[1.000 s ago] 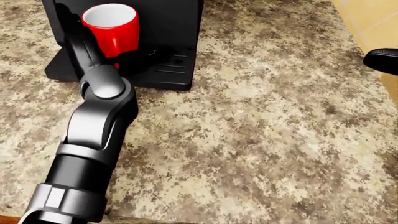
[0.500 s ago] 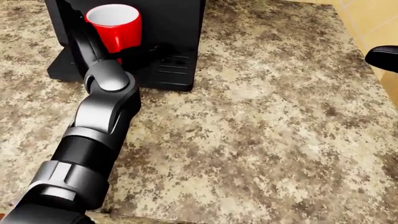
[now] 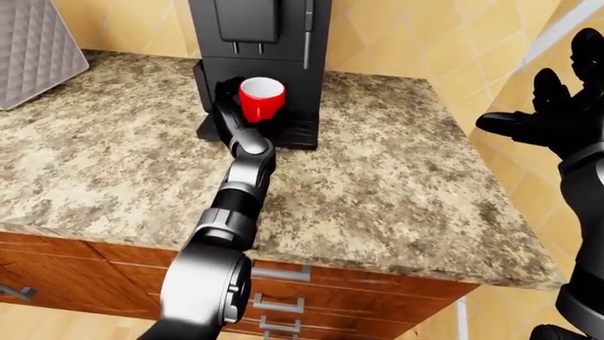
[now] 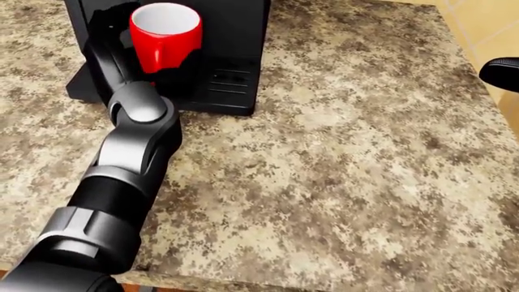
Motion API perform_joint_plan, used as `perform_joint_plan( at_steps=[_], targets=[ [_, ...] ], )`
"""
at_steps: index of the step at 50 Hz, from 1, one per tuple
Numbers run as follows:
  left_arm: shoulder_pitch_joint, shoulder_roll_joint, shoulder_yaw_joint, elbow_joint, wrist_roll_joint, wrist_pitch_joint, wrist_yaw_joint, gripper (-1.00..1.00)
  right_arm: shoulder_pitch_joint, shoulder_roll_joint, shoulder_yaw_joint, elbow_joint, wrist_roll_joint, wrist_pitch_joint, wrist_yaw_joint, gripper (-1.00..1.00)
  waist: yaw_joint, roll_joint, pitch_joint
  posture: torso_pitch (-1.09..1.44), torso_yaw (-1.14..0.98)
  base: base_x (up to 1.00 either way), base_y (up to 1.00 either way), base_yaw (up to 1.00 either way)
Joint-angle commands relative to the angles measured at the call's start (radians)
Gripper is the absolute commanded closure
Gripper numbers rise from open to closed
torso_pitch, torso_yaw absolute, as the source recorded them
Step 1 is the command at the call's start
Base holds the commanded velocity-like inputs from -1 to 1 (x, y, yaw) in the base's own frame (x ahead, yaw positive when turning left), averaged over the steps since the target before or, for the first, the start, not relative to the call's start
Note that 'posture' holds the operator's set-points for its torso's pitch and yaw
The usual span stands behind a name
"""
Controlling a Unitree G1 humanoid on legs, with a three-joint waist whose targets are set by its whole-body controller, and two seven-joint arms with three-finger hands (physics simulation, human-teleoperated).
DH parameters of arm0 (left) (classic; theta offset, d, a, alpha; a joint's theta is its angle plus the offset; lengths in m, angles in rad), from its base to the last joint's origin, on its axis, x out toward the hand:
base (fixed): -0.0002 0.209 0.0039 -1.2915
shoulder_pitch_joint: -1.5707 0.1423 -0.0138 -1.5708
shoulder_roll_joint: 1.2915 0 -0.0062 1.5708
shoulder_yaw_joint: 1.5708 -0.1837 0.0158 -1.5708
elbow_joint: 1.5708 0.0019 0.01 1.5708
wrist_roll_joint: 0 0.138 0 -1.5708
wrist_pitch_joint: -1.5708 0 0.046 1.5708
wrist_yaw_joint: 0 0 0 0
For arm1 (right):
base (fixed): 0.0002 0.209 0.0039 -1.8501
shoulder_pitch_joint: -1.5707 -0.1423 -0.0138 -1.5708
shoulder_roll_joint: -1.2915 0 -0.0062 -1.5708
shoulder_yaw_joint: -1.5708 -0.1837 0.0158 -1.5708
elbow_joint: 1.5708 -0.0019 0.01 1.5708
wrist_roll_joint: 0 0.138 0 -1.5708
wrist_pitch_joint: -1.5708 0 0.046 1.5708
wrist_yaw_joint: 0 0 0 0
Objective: Pick the mug from under the coffee machine dispenser and place it on the counter.
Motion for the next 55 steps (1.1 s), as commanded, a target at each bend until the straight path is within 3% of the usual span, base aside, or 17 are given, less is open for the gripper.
perform_joint_plan(
  at_steps=[1,10,12,16,25,30,41,55],
  targets=[
    [-0.034,0.002,-0.009,-0.037,0.012,-0.018,-0.007,1.0,-0.024,-0.019,-0.015,-0.029,0.001,-0.028,-0.002,-1.0,0.0,-0.005,-0.027,0.0,0.0,0.0,0.0,0.0],
    [-0.007,-0.005,-0.018,-0.177,-0.001,0.07,-0.031,1.0,-0.027,-0.025,-0.015,-0.027,0.007,-0.026,-0.005,-1.0,-0.001,-0.003,-0.027,0.0,0.0,0.0,0.0,0.0],
    [0.034,-0.004,-0.047,-0.289,0.008,0.066,-0.128,1.0,-0.03,-0.026,-0.014,-0.027,0.008,-0.025,-0.006,-1.0,-0.001,-0.002,-0.025,0.0,0.0,0.0,0.0,0.0],
    [0.059,0.0,-0.036,-0.334,0.002,0.082,-0.178,1.0,-0.031,-0.027,-0.014,-0.029,0.01,-0.022,-0.008,-1.0,0.0,-0.002,-0.022,0.0,0.0,0.0,0.0,0.0],
    [0.106,0.012,-0.029,-0.464,-0.003,0.14,-0.2,1.0,-0.03,-0.028,-0.014,-0.032,0.011,-0.02,-0.007,-1.0,-0.002,0.001,-0.02,0.0,0.0,0.0,0.0,0.0],
    [0.166,0.006,-0.038,-0.577,-0.023,0.201,-0.274,1.0,-0.032,-0.029,-0.014,-0.032,0.012,-0.018,-0.007,-1.0,-0.001,0.002,-0.02,0.0,0.0,0.0,0.0,0.0],
    [0.288,0.026,-0.027,-0.787,-0.029,0.303,-0.339,1.0,-0.031,-0.025,-0.01,-0.034,0.008,-0.019,-0.006,-1.0,-0.003,0.006,-0.016,0.0,0.0,0.0,0.0,0.0],
    [0.432,0.057,-0.005,-1.177,-0.092,0.568,-0.425,1.0,-0.038,-0.028,-0.012,-0.037,0.011,-0.014,-0.01,-1.0,-0.004,0.012,-0.011,0.0,0.0,0.0,0.0,0.0]
  ],
)
